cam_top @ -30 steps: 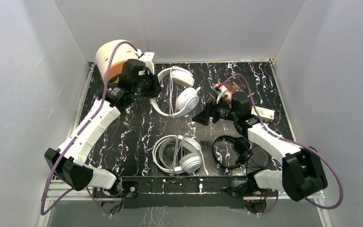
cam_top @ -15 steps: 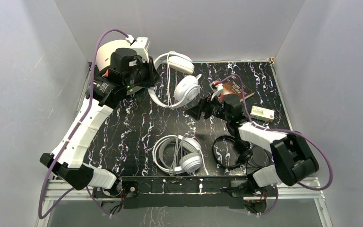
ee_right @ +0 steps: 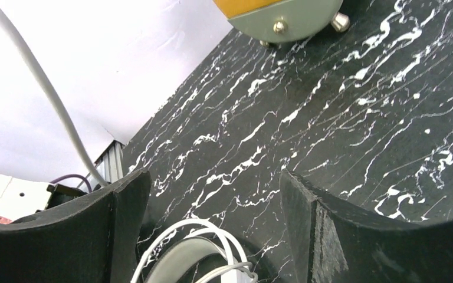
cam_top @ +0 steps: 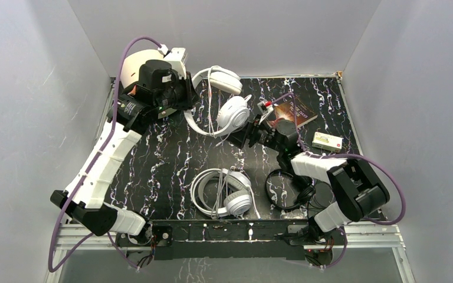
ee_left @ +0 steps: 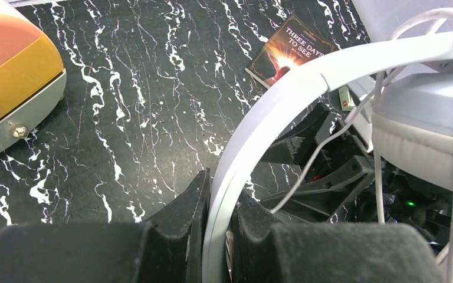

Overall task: Wrap the headphones
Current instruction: Wrap the headphones cable around the headphones, then place the headphones at the center of the board.

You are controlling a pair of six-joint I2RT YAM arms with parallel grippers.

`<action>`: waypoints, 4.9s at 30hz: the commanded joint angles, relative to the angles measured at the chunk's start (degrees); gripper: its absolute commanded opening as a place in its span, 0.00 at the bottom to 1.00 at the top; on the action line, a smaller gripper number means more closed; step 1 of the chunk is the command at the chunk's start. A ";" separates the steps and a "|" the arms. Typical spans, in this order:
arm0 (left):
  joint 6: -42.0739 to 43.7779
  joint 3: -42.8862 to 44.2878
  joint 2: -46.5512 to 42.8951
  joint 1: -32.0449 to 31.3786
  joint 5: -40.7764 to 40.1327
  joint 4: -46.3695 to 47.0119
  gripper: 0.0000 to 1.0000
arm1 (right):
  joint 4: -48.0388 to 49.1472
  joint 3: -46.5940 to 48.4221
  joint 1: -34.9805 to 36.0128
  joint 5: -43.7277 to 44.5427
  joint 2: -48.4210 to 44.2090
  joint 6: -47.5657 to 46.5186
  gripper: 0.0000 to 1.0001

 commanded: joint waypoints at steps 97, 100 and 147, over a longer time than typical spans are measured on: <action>-3.16 3.90 -3.34 0.07 -9.38 -0.15 0.00 | 13.40 0.88 4.81 8.08 5.51 7.26 0.00; -7.00 0.82 -4.24 0.07 -18.92 2.01 0.00 | 4.38 -0.81 5.56 9.73 1.25 7.33 0.00; 16.66 -19.32 14.17 -7.89 3.48 9.02 0.00 | -94.62 50.92 26.96 19.86 0.05 -92.22 0.00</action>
